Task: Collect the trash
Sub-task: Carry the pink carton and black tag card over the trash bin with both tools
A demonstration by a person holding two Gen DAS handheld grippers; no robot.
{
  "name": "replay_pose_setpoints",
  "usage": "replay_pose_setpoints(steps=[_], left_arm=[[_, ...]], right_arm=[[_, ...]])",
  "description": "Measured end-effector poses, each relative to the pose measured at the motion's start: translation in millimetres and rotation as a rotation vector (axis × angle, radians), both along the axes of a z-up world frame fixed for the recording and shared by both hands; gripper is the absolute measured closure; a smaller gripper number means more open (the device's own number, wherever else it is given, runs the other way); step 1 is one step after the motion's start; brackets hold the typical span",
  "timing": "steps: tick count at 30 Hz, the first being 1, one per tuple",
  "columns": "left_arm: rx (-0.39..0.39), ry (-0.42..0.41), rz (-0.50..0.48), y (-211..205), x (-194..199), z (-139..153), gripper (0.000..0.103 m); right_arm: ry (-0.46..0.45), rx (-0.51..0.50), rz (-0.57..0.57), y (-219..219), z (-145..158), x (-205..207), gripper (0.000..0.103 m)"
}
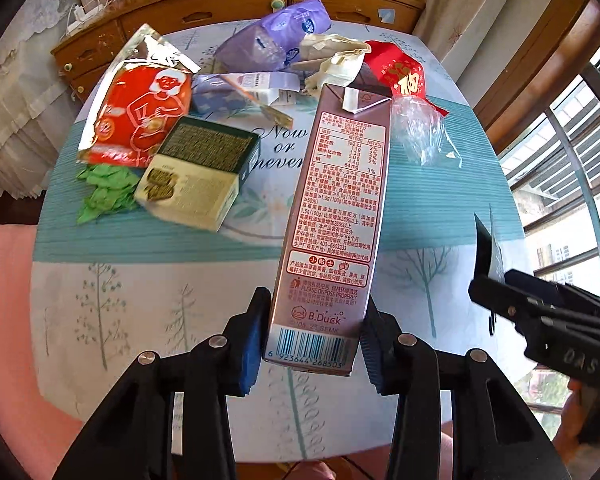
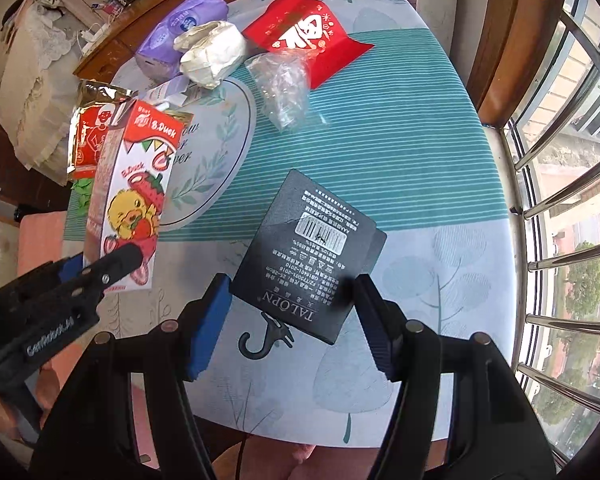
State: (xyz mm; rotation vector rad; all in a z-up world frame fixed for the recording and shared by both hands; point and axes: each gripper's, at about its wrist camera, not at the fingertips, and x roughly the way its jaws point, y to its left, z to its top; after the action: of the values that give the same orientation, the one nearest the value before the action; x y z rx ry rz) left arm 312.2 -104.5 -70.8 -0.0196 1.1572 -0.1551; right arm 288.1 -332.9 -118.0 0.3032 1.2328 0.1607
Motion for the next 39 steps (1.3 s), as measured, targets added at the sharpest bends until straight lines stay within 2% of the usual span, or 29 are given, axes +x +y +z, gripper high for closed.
replay_pose_setpoints(steps=[5, 11, 16, 19, 23, 26, 30, 35, 39], left_arm=[[-0.020, -0.018, 0.012, 41, -78, 11, 0.062], [-0.056, -0.034, 0.045, 90, -178, 9, 0.062], [-0.083, -0.021, 0.074, 125, -257, -14, 0.062], [-0.094, 0.009, 0.087, 137, -298, -38, 0.062], [-0.101, 0.063, 0.085, 144, -343, -72, 0.062], [-0.086, 0.124, 0.079, 145, -361, -102, 0.062], [-0.102, 0.220, 0.097, 148, -375, -161, 0.062], [-0.117, 0.275, 0.131, 144, -367, -251, 0.061], [-0.109, 0.264, 0.147, 142, -358, -319, 0.061]], right_arm=[[-0.031, -0.005, 0.030, 27, 15, -36, 0.043], [-0.051, -0.004, 0.073, 82, 23, -108, 0.043], [-0.061, -0.036, 0.139, 136, 17, -185, 0.043], [-0.057, -0.058, 0.194, 160, 0, -227, 0.043], [0.002, -0.068, 0.239, 182, -34, -271, 0.043], [0.057, -0.074, 0.265, 193, -60, -292, 0.043], [0.129, -0.084, 0.306, 203, -103, -307, 0.043], [0.219, -0.071, 0.314, 203, -189, -302, 0.043], [0.269, -0.064, 0.305, 197, -272, -289, 0.042]])
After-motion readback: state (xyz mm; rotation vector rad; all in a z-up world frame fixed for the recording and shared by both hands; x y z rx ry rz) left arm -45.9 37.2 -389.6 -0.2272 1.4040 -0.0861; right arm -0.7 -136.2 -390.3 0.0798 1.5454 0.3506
